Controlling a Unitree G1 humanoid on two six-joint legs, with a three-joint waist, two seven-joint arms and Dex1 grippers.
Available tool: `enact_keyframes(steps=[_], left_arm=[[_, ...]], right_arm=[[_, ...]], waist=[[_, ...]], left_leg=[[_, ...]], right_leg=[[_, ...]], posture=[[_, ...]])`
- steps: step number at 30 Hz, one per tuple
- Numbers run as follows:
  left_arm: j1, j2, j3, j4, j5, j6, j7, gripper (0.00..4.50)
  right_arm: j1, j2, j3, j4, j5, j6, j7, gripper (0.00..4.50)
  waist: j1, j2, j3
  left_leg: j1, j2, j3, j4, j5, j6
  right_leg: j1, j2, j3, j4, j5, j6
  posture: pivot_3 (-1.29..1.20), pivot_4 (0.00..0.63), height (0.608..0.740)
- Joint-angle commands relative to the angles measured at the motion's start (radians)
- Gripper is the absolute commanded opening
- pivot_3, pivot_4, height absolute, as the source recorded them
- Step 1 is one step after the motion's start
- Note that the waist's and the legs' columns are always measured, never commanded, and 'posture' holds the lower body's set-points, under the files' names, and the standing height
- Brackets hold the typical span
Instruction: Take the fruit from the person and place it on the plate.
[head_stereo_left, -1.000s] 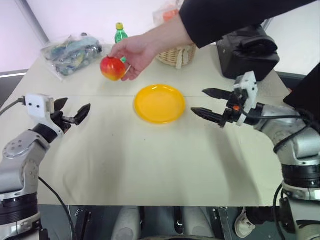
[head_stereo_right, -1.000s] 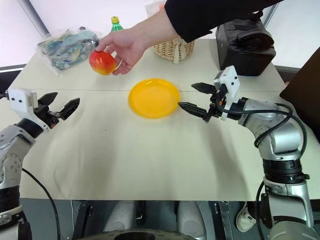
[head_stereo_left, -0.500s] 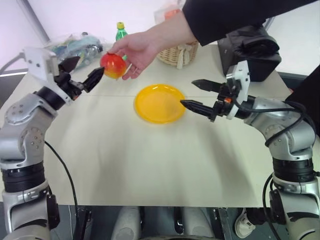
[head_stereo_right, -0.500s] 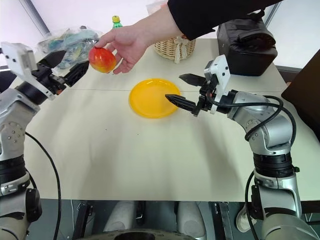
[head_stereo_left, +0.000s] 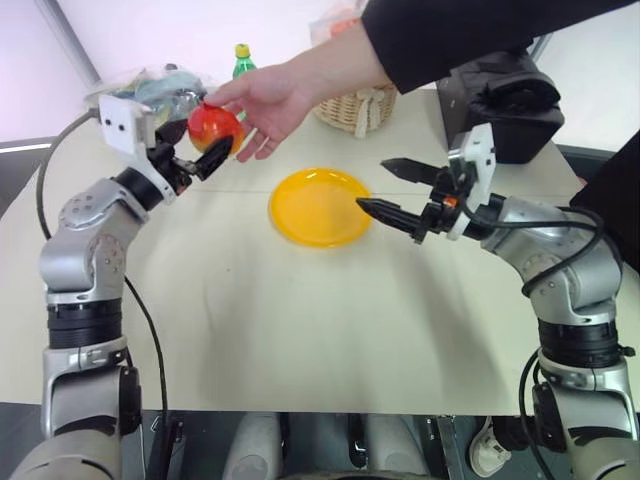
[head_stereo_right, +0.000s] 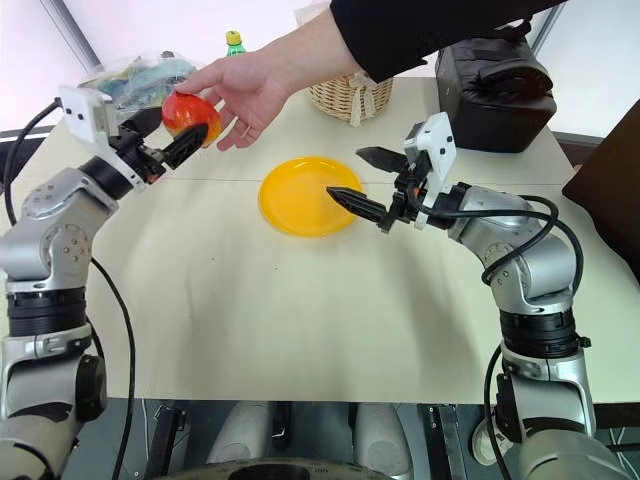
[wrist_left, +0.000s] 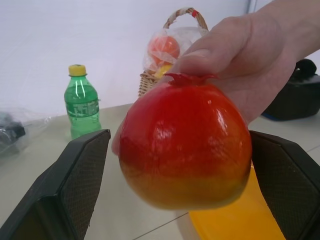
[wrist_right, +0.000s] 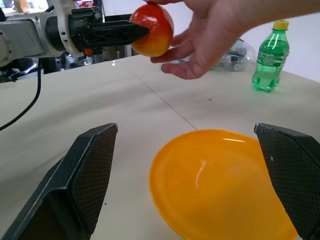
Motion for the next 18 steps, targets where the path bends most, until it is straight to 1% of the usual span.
enact_keyframes(steps=[1,3,5,6,12,15,18], left_arm=[[-0.037,-0.002,-0.005,-0.004,0.006,-0.024,-0.021,4.50],[-0.040,-0.004,-0.009,0.001,0.007,-0.030,-0.028,3.96],[-0.041,-0.006,-0.010,0.001,0.009,-0.034,-0.035,3.23],[-0.041,-0.007,-0.011,-0.001,0.009,-0.035,-0.039,3.06],[-0.037,-0.011,-0.018,0.014,0.021,-0.017,-0.032,3.06],[-0.019,-0.024,-0.071,0.031,0.038,0.012,-0.057,3.06],[-0.059,-0.071,-0.138,0.130,0.102,-0.030,-0.056,3.06]], right_arm=[[-0.004,0.003,-0.021,-0.044,0.004,-0.026,-0.012,4.48],[-0.002,0.003,-0.022,-0.045,0.004,-0.029,-0.016,4.50],[0.000,0.003,-0.022,-0.046,0.005,-0.031,-0.019,4.50],[0.001,0.003,-0.022,-0.046,0.006,-0.033,-0.020,4.50],[0.004,0.001,-0.021,-0.047,0.008,-0.035,-0.023,4.50],[0.002,-0.001,-0.020,-0.045,0.009,-0.034,-0.019,4.50],[0.011,-0.001,-0.020,-0.041,0.002,-0.039,-0.023,4.50]], waist=[[0.000,0.000,0.000],[0.000,0.000,0.000],[0.000,0.000,0.000],[0.000,0.000,0.000],[0.000,0.000,0.000],[0.001,0.000,0.000],[0.005,0.000,0.000]], left_leg=[[0.000,0.000,0.000,0.000,0.000,0.000],[0.000,0.000,0.000,0.000,0.000,0.000],[0.000,0.000,0.000,0.000,0.000,0.000],[0.000,0.000,0.000,0.000,0.000,0.000],[0.000,0.000,0.000,0.000,0.000,0.000],[0.000,0.000,0.000,0.000,0.000,0.000],[0.000,0.000,0.000,0.000,0.000,0.000]], right_leg=[[0.000,0.000,0.000,0.000,0.000,0.000],[0.000,0.000,0.000,0.000,0.000,0.000],[0.000,0.000,0.000,0.000,0.000,0.000],[0.000,0.000,0.000,0.000,0.000,0.000],[0.000,0.000,0.000,0.000,0.000,0.000],[0.000,0.000,0.000,0.000,0.000,0.000],[0.000,0.000,0.000,0.000,0.000,0.000]], posture=[[0.00,0.150,0.740],[0.00,0.150,0.740],[0.00,0.150,0.740],[0.00,0.150,0.740],[0.00,0.150,0.740],[0.00,0.150,0.740],[0.00,0.150,0.740]])
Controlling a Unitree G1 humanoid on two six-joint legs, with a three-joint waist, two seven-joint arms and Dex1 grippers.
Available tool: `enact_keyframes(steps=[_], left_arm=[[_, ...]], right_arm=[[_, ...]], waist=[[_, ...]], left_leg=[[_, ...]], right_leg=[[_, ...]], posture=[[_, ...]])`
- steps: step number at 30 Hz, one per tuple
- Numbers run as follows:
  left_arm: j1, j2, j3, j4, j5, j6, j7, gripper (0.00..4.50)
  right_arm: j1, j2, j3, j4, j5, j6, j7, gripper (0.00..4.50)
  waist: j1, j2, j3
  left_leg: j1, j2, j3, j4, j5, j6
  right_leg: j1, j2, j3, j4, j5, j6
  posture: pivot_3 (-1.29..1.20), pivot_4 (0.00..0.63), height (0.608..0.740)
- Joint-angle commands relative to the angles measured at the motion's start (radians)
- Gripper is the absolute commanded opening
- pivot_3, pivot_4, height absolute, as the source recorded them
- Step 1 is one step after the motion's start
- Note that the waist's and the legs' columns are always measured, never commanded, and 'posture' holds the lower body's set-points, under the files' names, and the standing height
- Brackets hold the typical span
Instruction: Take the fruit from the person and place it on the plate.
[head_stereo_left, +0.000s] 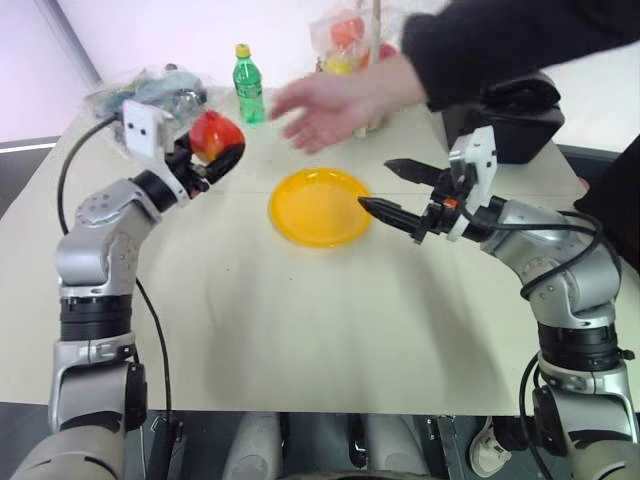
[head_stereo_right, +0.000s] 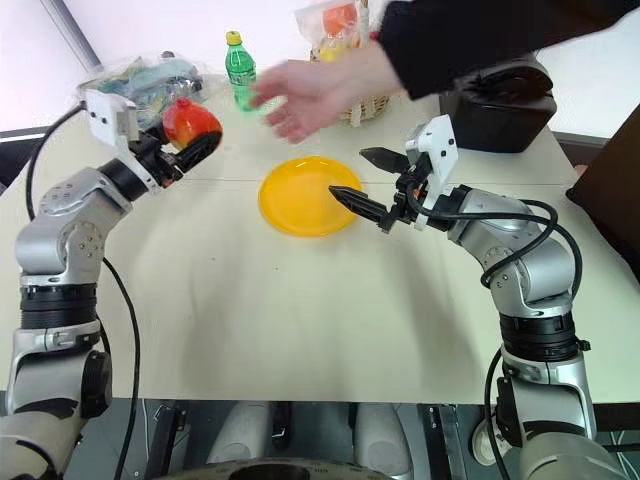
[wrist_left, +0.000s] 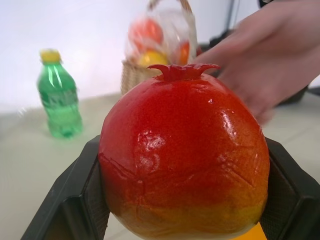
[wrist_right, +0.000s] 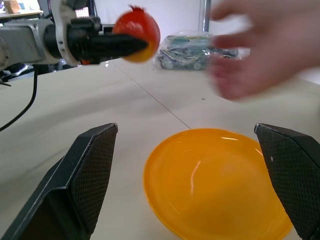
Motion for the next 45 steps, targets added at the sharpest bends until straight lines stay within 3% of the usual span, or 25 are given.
enact_keyframes(steps=[1,7,13,14,16,25,29,33,39,45], left_arm=[[-0.064,-0.047,-0.071,0.107,0.073,-0.055,-0.008,3.06],[-0.211,-0.115,-0.196,0.370,0.222,-0.178,-0.048,3.06],[-0.332,-0.169,-0.221,0.593,0.279,-0.287,-0.125,3.06],[-0.347,-0.176,-0.221,0.624,0.285,-0.297,-0.134,3.86],[-0.367,-0.185,-0.220,0.671,0.297,-0.315,-0.156,4.46],[-0.414,-0.195,-0.168,0.721,0.291,-0.366,-0.171,4.49],[-0.416,-0.172,-0.086,0.640,0.225,-0.335,-0.164,4.49],[-0.355,-0.098,-0.008,0.444,0.177,-0.243,-0.115,4.49],[-0.122,0.038,0.074,0.089,0.137,-0.068,-0.057,4.49],[0.065,0.068,0.168,-0.147,0.072,0.056,0.028,4.49]], right_arm=[[0.005,-0.001,-0.019,-0.036,-0.002,-0.028,-0.004,4.50],[0.044,-0.003,-0.006,-0.050,-0.029,-0.039,-0.020,4.50],[0.073,0.019,-0.007,-0.068,-0.051,-0.058,-0.063,4.50],[0.080,0.022,-0.008,-0.072,-0.052,-0.060,-0.070,4.50],[0.093,0.026,-0.010,-0.081,-0.054,-0.064,-0.083,4.50],[0.107,0.030,-0.011,-0.085,-0.053,-0.073,-0.103,4.50],[0.097,0.035,-0.004,-0.065,-0.060,-0.084,-0.102,4.50],[0.086,0.042,0.002,-0.018,-0.088,-0.115,-0.099,4.50],[0.053,0.064,0.015,0.099,-0.141,-0.183,-0.090,4.50],[0.006,0.091,0.028,0.214,-0.182,-0.243,-0.067,4.50]], waist=[[0.005,0.000,0.000],[0.016,0.000,0.000],[0.016,0.000,0.000],[0.015,0.000,0.000],[0.015,0.000,0.000],[0.017,0.000,0.000],[0.014,0.000,0.000],[0.006,-0.001,0.000],[-0.008,0.000,0.000],[0.001,-0.001,0.000]], left_leg=[[0.000,0.000,0.000,0.000,0.000,0.000],[-0.001,0.000,0.000,0.001,0.000,0.000],[-0.002,-0.001,0.000,0.001,0.000,0.000],[-0.002,-0.001,0.000,0.001,0.000,0.000],[-0.002,0.000,0.000,0.001,0.000,0.000],[-0.003,0.000,0.000,0.001,0.000,0.000],[-0.003,0.000,0.000,0.001,0.000,0.000],[-0.003,0.000,-0.001,0.001,0.000,0.000],[-0.001,0.001,-0.001,0.000,0.000,0.000],[-0.003,0.000,-0.002,0.002,0.000,0.000]], right_leg=[[0.000,0.000,0.000,0.000,0.000,0.000],[-0.001,0.000,-0.001,0.000,0.000,0.000],[-0.001,0.000,-0.001,0.000,0.000,0.000],[-0.001,0.001,-0.001,0.000,0.000,0.000],[-0.001,0.001,-0.001,0.000,0.000,0.000],[-0.002,0.001,-0.001,0.000,0.000,0.000],[-0.002,0.001,-0.001,0.000,0.000,0.000],[-0.002,0.001,-0.001,0.000,0.000,0.000],[-0.002,0.001,0.000,0.001,0.000,0.000],[-0.001,-0.001,-0.002,0.001,0.000,0.000]], posture=[[0.00,0.150,0.740],[0.00,0.150,0.740],[0.00,0.150,0.740],[0.00,0.150,0.740],[0.00,0.150,0.740],[0.00,0.150,0.740],[0.00,0.150,0.740],[0.00,0.150,0.740],[0.00,0.150,0.740],[0.00,0.150,0.740]])
